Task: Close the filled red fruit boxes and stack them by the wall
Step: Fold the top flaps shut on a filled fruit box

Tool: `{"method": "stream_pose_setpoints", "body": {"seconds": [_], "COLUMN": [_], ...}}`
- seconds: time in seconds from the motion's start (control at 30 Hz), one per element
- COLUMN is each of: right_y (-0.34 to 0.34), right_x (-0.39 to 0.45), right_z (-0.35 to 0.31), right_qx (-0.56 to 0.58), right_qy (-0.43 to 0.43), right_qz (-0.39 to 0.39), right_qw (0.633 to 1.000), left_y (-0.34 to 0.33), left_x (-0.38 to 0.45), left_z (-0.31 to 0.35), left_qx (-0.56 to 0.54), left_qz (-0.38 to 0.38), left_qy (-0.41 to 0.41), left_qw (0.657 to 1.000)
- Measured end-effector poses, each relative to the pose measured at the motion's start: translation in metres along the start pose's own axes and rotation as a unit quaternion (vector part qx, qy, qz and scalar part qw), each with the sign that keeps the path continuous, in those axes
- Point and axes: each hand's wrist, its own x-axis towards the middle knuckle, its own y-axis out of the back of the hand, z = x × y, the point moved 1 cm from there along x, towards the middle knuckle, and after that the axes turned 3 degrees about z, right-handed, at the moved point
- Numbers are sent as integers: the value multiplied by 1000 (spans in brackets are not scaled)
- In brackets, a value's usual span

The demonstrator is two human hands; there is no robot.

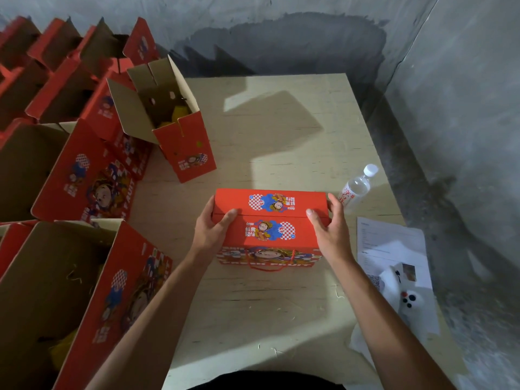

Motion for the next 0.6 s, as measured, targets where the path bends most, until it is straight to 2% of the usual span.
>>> {"method": "stream_pose_setpoints", "body": {"seconds": [0.17, 0.27, 0.33, 0.4, 0.47, 0.53, 0.6], "right_y": [0, -3, -6, -7, -6, -6, -10], "right_x": [12, 19, 13, 3, -8, -21, -36], "right_z": [-1, -9, -15, -17, -19, -23, -26], "right_qx": [-55, -118, -120, -157, -223, -281, -315], "right_qy": [-1, 17, 15, 31, 57, 68, 57], "right_qz": [-45, -71, -62, -39, -21, -4, 3], "right_qw": [997, 990, 991, 986, 973, 957, 947], "left_y": [3, 5, 3, -2, -10, -21, -32], "left_x": [2, 25, 40, 42, 33, 13, -8], "left_z": [5, 20, 30, 36, 33, 23, 9], "left_qx": [20, 118, 225, 282, 261, 158, 57], "left_qz": [-6, -5, 35, 100, 164, 217, 216], "left_qy": [-11, -31, -52, -58, -25, 25, 64], "left_qw": [1000, 993, 972, 952, 951, 963, 973]}}
